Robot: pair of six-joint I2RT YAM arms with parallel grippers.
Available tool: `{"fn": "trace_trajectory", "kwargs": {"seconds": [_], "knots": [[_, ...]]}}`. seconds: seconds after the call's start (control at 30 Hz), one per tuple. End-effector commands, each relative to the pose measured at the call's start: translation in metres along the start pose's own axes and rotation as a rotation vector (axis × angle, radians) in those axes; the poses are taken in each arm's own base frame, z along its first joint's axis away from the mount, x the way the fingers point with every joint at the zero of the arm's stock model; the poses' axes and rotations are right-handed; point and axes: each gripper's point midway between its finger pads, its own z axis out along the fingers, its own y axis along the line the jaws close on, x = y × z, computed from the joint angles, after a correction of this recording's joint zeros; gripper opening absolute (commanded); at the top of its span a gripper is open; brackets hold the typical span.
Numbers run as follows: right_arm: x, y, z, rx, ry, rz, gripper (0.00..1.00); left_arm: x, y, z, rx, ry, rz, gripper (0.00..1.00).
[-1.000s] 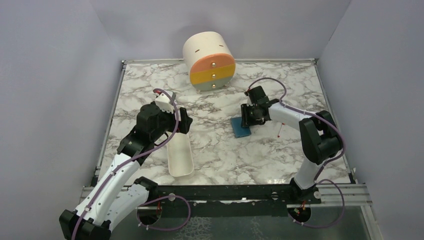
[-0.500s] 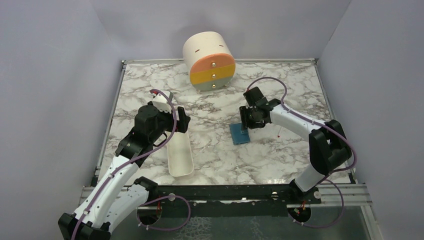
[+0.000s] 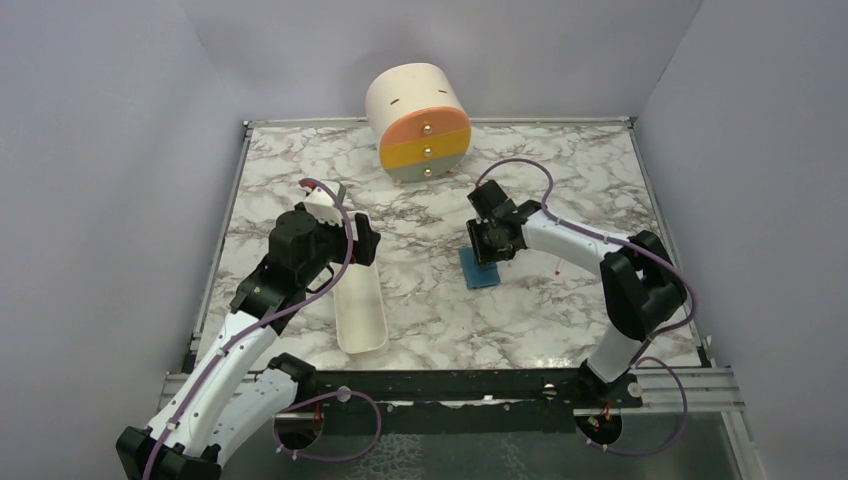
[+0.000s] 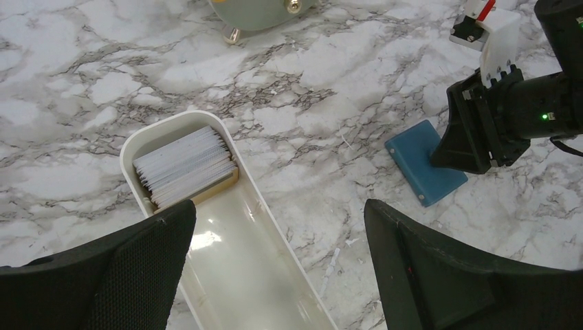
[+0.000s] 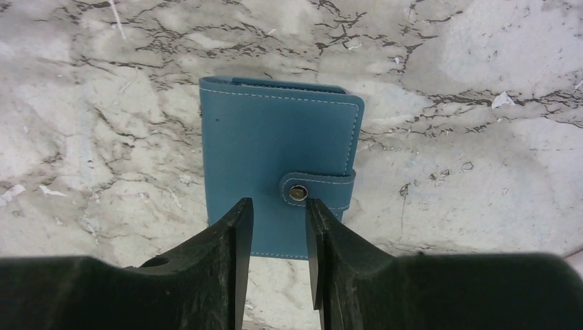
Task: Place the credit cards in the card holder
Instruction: Open the card holder at the center of the board.
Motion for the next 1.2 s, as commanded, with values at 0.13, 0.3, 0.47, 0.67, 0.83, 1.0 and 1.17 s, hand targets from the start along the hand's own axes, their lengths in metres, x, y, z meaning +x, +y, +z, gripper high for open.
{"fn": "trace_trajectory", "kwargs": {"seconds": [0.13,0.3,0.47,0.67,0.83,1.0,1.17], "knots": [[-0.005,-0.008,0.017,0.098,-0.023,-0.023,0.34,-0.008,0.002,-0.005,-0.016,-0.026,0.013,0.95],[0.004,-0.009,0.028,0.107,-0.012,-0.037,0.34,-0.008,0.002,-0.006,-0.015,-0.028,0.014,0.95],[0.015,-0.016,0.037,0.154,0.011,-0.038,0.31,-0.008,0.003,-0.006,-0.018,-0.029,0.015,0.95],[0.012,-0.021,0.031,0.179,-0.025,-0.028,0.04,-0.008,0.003,-0.005,-0.021,-0.027,0.015,0.95],[0.000,-0.012,0.019,0.125,-0.088,-0.019,0.01,-0.006,0.003,-0.004,-0.022,-0.019,0.014,0.95],[-0.008,0.002,0.007,0.034,-0.145,-0.005,0.01,-0.002,0.002,-0.001,-0.013,-0.002,0.003,0.94],[-0.018,0.017,-0.013,-0.059,-0.210,0.024,0.01,0.000,-0.012,0.006,0.049,0.040,-0.040,0.90]]}}
